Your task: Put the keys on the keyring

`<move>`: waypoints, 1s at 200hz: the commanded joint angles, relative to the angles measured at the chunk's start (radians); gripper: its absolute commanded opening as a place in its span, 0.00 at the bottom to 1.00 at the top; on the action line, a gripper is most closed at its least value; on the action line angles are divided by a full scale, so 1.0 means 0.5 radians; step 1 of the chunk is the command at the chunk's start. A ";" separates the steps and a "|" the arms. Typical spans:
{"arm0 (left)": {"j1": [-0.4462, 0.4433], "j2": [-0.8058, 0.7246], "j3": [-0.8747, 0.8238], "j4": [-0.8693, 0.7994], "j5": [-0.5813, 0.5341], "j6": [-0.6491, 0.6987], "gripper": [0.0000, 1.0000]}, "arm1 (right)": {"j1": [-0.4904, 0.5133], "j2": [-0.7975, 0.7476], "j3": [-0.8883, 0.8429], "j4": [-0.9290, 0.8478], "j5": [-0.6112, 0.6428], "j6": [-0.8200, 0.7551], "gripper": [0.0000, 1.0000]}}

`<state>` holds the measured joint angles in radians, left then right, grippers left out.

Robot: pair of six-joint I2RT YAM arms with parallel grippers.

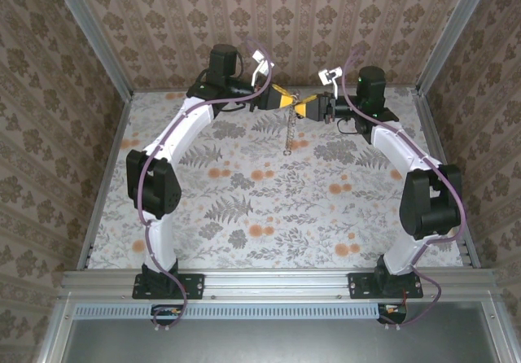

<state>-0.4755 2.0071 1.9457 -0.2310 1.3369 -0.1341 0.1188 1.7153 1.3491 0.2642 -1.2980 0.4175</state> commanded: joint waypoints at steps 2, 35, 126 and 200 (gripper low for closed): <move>0.017 -0.100 0.006 0.069 0.063 -0.023 0.00 | 0.008 -0.080 0.001 0.018 -0.065 -0.042 0.13; 0.025 -0.134 -0.039 0.151 0.004 -0.083 0.00 | 0.010 -0.133 -0.037 -0.070 -0.055 -0.111 0.02; 0.022 -0.304 -0.333 0.646 -0.204 -0.363 0.00 | 0.105 -0.176 -0.134 -0.120 0.067 -0.157 0.00; -0.008 -0.330 -0.416 0.698 -0.234 -0.373 0.00 | 0.188 -0.109 -0.067 -0.127 0.172 -0.145 0.00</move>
<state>-0.4717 1.9060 1.7485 0.0498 1.2369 -0.3077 0.1986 1.6474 1.2930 0.2279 -1.2301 0.3626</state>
